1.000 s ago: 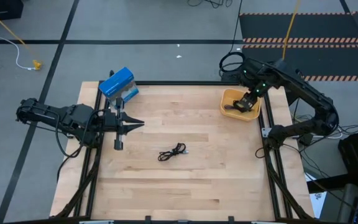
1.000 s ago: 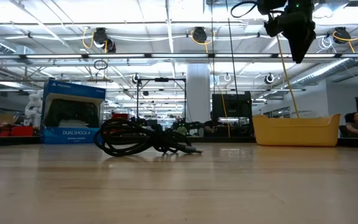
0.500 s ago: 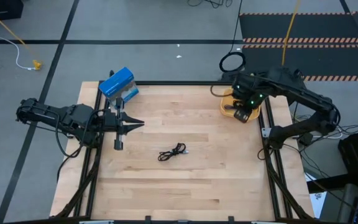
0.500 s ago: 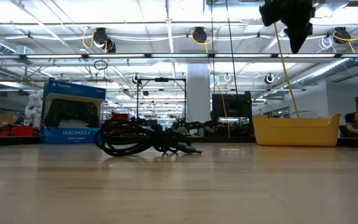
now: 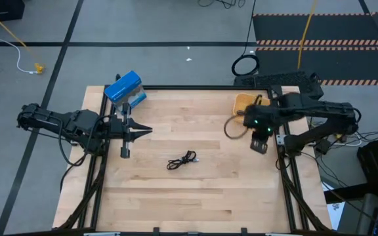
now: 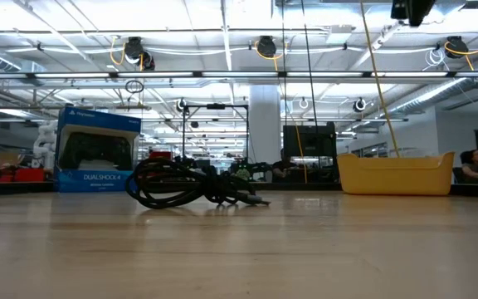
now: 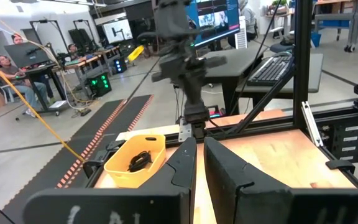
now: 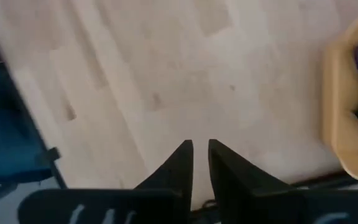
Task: Pick and place USB-C Cables
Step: Put the charger cable into the yellow bin
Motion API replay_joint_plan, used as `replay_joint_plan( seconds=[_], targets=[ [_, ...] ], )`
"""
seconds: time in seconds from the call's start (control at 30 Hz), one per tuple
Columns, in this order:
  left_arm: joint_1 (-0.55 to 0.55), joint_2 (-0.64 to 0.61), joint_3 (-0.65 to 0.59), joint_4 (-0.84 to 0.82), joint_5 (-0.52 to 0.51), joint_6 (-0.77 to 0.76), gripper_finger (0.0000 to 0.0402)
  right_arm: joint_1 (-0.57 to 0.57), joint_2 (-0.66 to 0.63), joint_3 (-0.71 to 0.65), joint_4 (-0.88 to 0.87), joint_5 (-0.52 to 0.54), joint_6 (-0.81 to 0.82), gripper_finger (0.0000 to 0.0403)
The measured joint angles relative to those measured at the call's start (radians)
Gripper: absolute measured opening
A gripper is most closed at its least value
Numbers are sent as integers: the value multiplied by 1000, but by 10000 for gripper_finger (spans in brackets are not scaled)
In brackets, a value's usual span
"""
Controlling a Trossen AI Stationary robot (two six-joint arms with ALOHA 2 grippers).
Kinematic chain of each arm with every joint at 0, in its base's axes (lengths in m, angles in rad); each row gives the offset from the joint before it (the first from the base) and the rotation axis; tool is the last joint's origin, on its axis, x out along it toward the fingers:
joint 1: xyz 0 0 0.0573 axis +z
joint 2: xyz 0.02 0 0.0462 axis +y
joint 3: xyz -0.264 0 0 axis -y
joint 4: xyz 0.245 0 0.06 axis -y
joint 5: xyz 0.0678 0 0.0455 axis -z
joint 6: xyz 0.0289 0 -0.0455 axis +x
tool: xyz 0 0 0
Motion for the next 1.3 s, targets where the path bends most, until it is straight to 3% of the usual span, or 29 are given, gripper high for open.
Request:
replay_joint_plan(
  seconds=[0.17, 0.53, 0.93, 1.3],
  targets=[
    [0, 0, 0, 0, 0, -5, 35, 154, -47, 2, 99, 27, 14, 22],
    [-1, 21, 1, 8, 1, 0, 35, 374, -182, -58, 377, 282, -117, 1],
    [-2, 41, 1, 36, 1, 22, 35, 399, -442, -448, 831, 307, -330, 0],
    [-2, 47, 1, 30, 26, 83, 35, 399, -672, -747, 1047, 307, -365, 0]
  ],
)
